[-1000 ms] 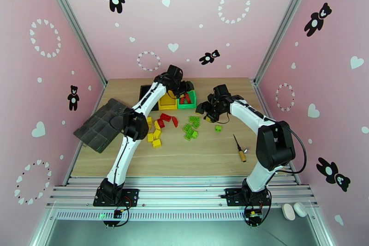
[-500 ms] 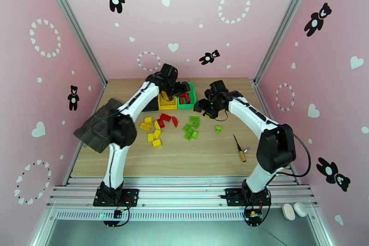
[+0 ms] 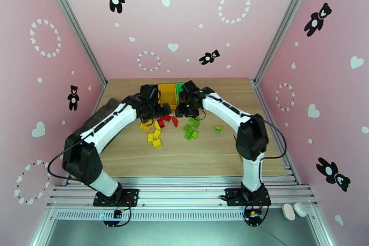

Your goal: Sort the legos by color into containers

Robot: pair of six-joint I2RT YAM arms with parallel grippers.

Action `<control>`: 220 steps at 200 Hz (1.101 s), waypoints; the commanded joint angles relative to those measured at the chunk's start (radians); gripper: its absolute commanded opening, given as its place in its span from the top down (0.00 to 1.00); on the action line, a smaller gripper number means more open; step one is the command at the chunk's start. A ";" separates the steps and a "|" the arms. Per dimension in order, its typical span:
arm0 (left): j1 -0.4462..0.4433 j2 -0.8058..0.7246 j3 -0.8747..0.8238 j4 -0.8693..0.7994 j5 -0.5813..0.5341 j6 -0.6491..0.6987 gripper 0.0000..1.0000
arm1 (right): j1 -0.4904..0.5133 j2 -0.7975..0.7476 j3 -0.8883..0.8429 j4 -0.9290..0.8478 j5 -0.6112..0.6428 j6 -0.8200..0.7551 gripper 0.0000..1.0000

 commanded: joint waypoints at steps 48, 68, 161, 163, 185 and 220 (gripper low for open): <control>0.038 -0.132 -0.244 0.048 0.003 -0.178 0.03 | 0.060 0.209 0.199 -0.101 0.129 -0.059 0.51; 0.052 -0.162 -0.295 0.079 0.026 -0.209 0.03 | 0.062 0.257 0.236 -0.109 0.141 -0.064 0.51; 0.114 -0.248 -0.423 0.179 0.082 -0.273 0.03 | 0.061 0.449 0.380 -0.139 0.153 -0.092 0.52; 0.115 -0.248 -0.422 0.179 0.082 -0.273 0.03 | 0.061 0.452 0.381 -0.140 0.154 -0.092 0.52; 0.116 -0.240 -0.415 0.168 0.082 -0.269 0.03 | 0.056 0.473 0.395 -0.142 0.153 -0.092 0.55; 0.116 -0.215 -0.390 0.167 0.080 -0.265 0.03 | 0.046 0.466 0.395 -0.138 0.159 -0.092 0.60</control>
